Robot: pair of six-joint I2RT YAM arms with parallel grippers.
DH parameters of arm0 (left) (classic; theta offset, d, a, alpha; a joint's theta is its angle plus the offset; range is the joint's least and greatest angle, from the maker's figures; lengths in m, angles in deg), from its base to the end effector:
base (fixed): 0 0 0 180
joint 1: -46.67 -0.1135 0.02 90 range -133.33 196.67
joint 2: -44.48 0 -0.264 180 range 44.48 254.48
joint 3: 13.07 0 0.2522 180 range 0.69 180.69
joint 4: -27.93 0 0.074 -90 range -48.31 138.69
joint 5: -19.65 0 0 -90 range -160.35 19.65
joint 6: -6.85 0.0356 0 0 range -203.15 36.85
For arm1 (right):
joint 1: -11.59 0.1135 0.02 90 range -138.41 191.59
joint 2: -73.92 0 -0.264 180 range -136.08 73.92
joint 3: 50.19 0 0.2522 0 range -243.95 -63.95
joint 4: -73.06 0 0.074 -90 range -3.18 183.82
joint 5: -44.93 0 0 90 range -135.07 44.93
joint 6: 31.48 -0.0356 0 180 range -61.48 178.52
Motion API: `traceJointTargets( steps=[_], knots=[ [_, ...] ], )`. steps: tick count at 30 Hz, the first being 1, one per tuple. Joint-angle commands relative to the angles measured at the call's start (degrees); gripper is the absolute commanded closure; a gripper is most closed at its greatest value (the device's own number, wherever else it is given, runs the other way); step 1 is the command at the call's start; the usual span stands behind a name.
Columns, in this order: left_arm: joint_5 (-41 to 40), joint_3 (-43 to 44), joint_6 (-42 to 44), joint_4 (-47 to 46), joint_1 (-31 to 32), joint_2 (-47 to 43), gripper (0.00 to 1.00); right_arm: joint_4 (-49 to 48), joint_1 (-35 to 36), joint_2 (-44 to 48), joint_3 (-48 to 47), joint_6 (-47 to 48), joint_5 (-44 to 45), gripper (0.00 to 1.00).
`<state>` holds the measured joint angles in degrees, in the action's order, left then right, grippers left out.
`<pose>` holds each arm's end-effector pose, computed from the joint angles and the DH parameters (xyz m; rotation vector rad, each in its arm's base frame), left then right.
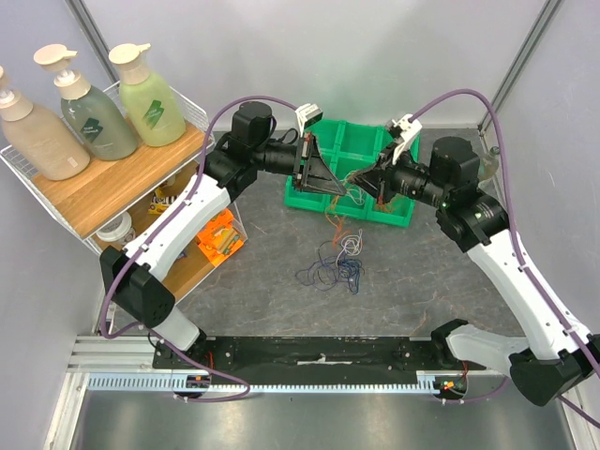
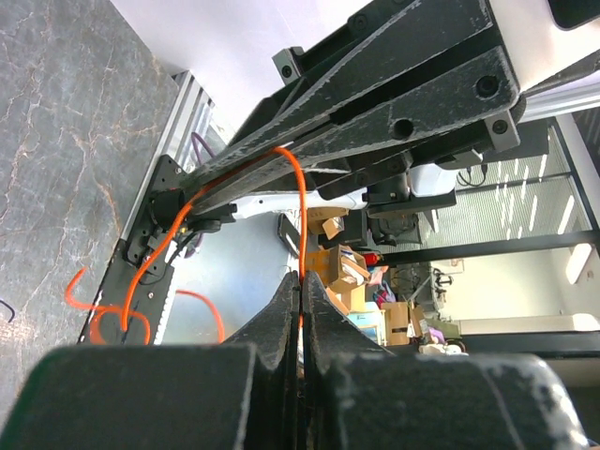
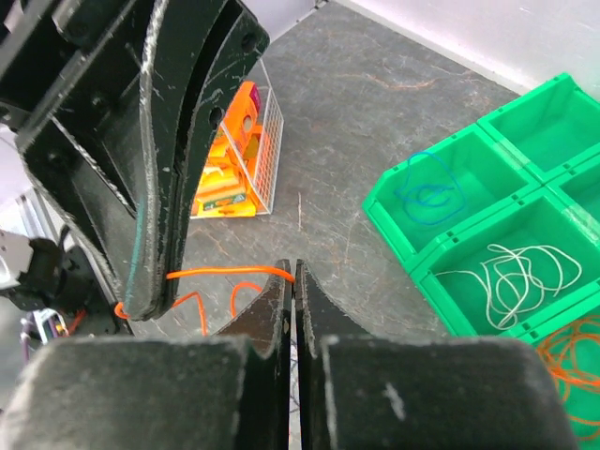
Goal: Untangle the cables
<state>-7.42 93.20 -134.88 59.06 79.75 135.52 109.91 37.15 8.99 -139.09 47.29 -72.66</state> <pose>0.2801 -0.2203 0.4190 0.5918 2.1382 -1.9355 0.2107 0.1191 0.4316 -0.5818 1.7654 0.8839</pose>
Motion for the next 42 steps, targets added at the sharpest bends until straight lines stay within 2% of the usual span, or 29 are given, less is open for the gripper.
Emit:
traceJointTargets(
  steps=[1,3,6,11,12,15,19,22,26,31,42],
  knots=[
    [0.17,-0.31,-1.45,-0.58,-0.21,0.10,0.98,-11.03,0.01,3.40,4.01,-12.65,5.09,1.00],
    [-0.88,-0.31,-0.05,1.17,-0.12,0.36,0.98,-16.57,0.02,4.28,7.71,-21.26,5.36,1.00],
    [-3.25,0.12,2.85,5.21,-0.21,0.62,0.98,-21.15,-0.07,4.63,10.00,-28.49,4.92,1.00],
    [-7.65,1.88,7.42,11.19,-0.12,0.63,0.98,-16.43,0.01,2.97,7.29,-28.42,4.65,1.00],
    [-8.61,2.23,8.12,12.24,-0.21,0.45,0.93,-14.24,0.01,2.35,6.15,-27.28,5.53,1.00],
    [-13.26,2.68,11.02,14.36,-0.21,-1.21,0.65,-6.69,0.01,0.34,2.29,-22.81,9.65,1.00],
    [-21.61,3.29,16.29,17.17,-0.21,-4.90,0.42,5.27,-0.07,-2.65,-3.95,-16.04,20.18,1.00],
    [-26.62,3.03,18.85,19.54,-0.12,-7.28,0.34,14.59,-0.60,-6.43,-8.52,-11.64,27.22,1.00],
    [-32.60,2.06,20.96,23.32,-0.12,-9.13,0.34,18.39,-3.05,-11.53,-10.74,-11.71,33.91,1.00],
    [-31.39,1.01,21.76,23.94,-0.12,-9.92,0.40,18.14,-9.03,-18.73,-10.04,-17.08,39.98,1.00],
    [-30.77,-2.51,22.19,23.94,-0.03,-13.26,0.42,10.14,-14.84,-34.20,-15.03,-9.17,47.01,1.00]
  ],
)
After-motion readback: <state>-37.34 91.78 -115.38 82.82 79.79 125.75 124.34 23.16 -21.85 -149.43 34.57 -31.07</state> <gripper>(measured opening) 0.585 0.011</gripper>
